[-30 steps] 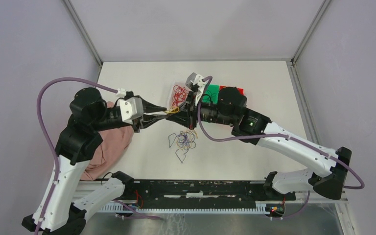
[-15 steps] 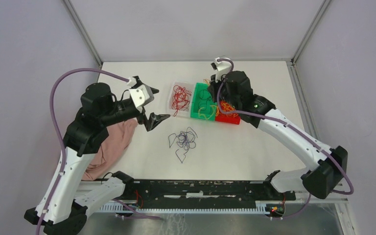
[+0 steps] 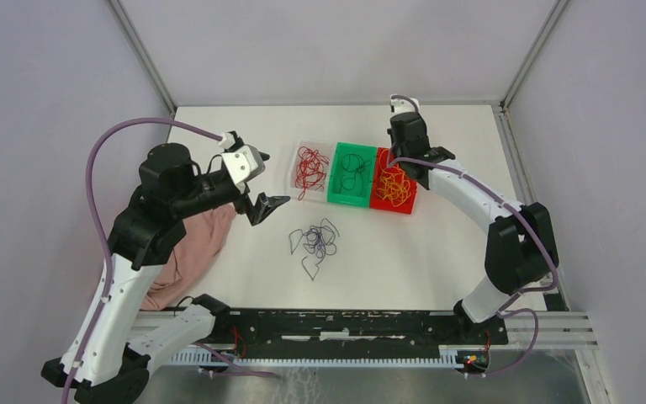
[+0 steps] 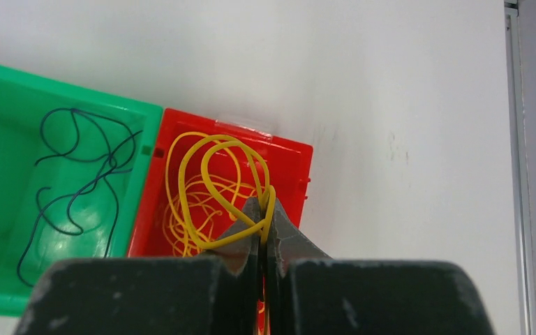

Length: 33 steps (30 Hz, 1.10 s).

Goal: Untangle the cables
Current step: Place the cable in the bin.

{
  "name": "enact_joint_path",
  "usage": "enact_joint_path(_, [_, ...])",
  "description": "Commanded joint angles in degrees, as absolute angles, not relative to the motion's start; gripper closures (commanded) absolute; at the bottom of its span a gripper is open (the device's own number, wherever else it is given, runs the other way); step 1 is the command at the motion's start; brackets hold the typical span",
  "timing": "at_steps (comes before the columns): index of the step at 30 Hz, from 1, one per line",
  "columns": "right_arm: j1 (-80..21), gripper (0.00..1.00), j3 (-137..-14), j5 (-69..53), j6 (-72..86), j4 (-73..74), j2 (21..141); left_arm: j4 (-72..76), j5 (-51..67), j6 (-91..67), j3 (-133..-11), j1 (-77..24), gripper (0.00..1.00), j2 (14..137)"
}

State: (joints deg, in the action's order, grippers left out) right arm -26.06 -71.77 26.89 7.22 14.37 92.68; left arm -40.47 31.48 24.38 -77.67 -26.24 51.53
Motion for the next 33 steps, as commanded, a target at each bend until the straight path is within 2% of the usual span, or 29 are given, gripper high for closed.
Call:
enact_joint_path(1, [-24.7, 1.0, -75.8, 28.1, 6.7, 8.5, 94.6, -39.8, 30.6, 26.6, -78.3, -26.4, 0.01, 50.4])
enact_joint_path(14, [-22.7, 1.0, -85.6, 25.4, 6.7, 9.9, 99.9, -39.8, 30.9, 27.1, -78.6, -26.4, 0.01, 50.6])
enact_joint_path(21, [-22.7, 1.0, -78.8, 23.5, 10.1, 8.2, 103.2, -40.3, 31.4, 27.5, -78.6, -26.4, 0.01, 50.4])
enact_joint_path(33, [-22.6, 0.98, -78.3, 22.7, 17.1, 16.4, 109.0, -40.3, 31.5, 27.9, -78.5, -26.4, 0.01, 50.4])
